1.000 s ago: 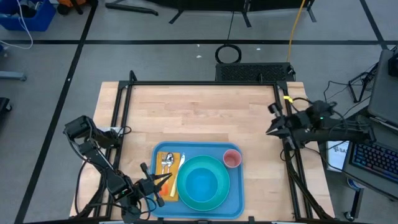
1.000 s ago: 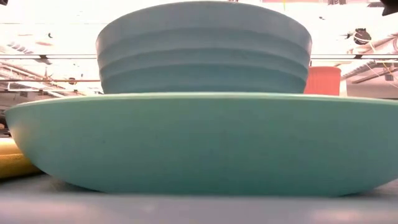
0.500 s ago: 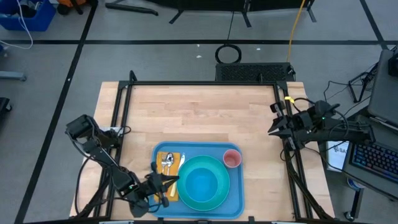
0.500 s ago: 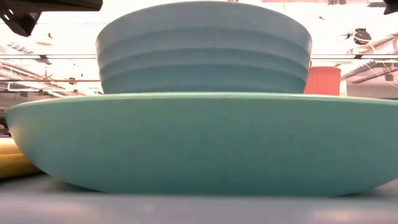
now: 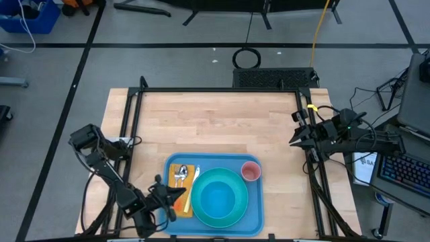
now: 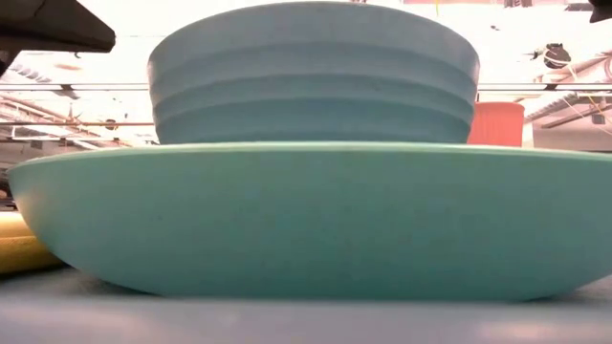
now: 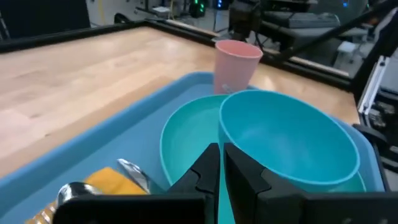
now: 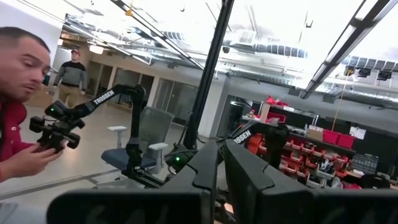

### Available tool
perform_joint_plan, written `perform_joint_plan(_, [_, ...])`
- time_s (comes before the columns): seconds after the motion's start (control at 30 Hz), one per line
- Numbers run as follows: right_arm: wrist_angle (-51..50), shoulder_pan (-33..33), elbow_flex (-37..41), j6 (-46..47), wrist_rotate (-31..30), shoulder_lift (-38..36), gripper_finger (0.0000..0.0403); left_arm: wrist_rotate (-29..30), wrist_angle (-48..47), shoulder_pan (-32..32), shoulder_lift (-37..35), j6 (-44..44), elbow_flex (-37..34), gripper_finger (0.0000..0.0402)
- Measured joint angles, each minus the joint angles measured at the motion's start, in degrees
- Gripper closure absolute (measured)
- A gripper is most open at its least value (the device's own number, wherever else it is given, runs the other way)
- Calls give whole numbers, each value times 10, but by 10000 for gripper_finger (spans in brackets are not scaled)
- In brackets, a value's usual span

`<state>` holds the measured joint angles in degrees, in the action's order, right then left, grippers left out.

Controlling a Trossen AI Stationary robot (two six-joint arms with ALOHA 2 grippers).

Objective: Set up tray
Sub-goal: Put the yellow knife on the yellow napkin to the right of the orange spoon

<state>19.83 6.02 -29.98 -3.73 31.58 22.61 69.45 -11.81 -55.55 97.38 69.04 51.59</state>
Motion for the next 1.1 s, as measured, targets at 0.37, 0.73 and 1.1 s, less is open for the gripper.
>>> perform_joint_plan(0.37, [0, 0, 0, 0, 0, 0, 382, -68, -33, 6, 0, 76, 0, 378])
perform_joint_plan(0.73, [0, 0, 0, 0, 0, 0, 383, -151, -14, 7, -5, 131, 1, 362])
perform_joint_plan(1.1, [0, 0, 0, 0, 0, 0, 383, -194, -49, -36, -5, 302, 1, 263])
